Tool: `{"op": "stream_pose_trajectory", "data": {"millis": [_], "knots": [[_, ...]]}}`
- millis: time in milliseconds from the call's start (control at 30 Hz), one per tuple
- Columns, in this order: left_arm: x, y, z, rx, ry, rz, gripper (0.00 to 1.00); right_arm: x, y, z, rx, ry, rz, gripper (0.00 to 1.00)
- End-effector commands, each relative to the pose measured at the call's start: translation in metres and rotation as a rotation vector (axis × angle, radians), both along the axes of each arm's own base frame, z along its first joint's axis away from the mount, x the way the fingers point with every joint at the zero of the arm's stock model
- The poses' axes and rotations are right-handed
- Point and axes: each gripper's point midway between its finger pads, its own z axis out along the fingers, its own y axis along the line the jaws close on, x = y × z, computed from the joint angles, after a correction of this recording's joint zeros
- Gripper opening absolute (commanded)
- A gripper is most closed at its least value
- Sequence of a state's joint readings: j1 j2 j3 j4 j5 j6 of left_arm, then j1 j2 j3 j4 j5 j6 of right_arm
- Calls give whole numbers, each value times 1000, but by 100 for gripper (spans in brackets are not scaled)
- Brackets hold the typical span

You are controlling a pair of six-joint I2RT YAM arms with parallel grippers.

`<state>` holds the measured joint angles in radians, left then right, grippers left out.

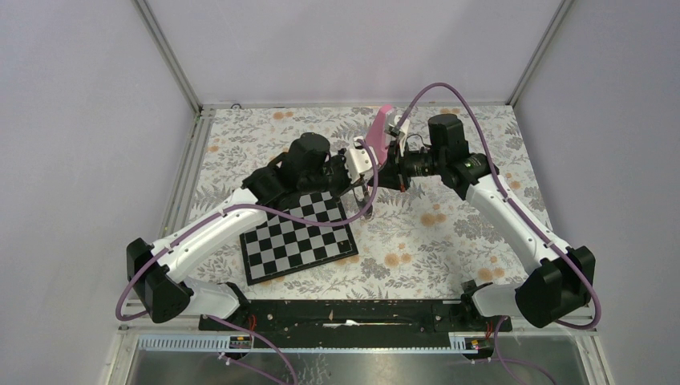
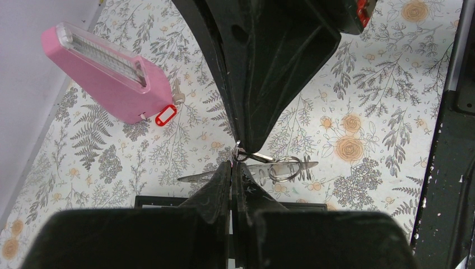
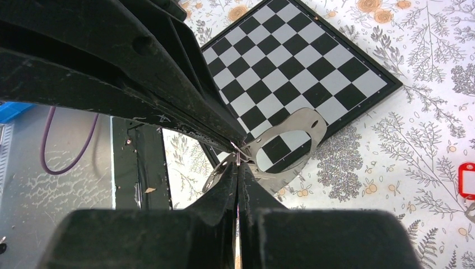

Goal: Put the keys on the keyring

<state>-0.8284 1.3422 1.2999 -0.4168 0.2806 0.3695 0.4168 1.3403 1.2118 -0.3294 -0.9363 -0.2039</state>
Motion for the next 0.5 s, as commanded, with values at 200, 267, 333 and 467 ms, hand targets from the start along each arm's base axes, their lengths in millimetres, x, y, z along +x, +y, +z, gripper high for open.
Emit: {"op": "stream_pose_trajectory", "data": {"millis": [200,267,333,467], "knots": [[-7,-8,34,-107,-66,-42,0,5,-1,1,27,-8,-8,0],[-8,-9,35,-109,-63,-45,0,5,-1,1,31,-2,-6,0],[-8,-8,35,-110,-64,-45,0,4,-1,1,33,-4,-5,0],[-7,-8,34,-116,-62,-39,0,3,-3,1,41,-15,-3,0]]}}
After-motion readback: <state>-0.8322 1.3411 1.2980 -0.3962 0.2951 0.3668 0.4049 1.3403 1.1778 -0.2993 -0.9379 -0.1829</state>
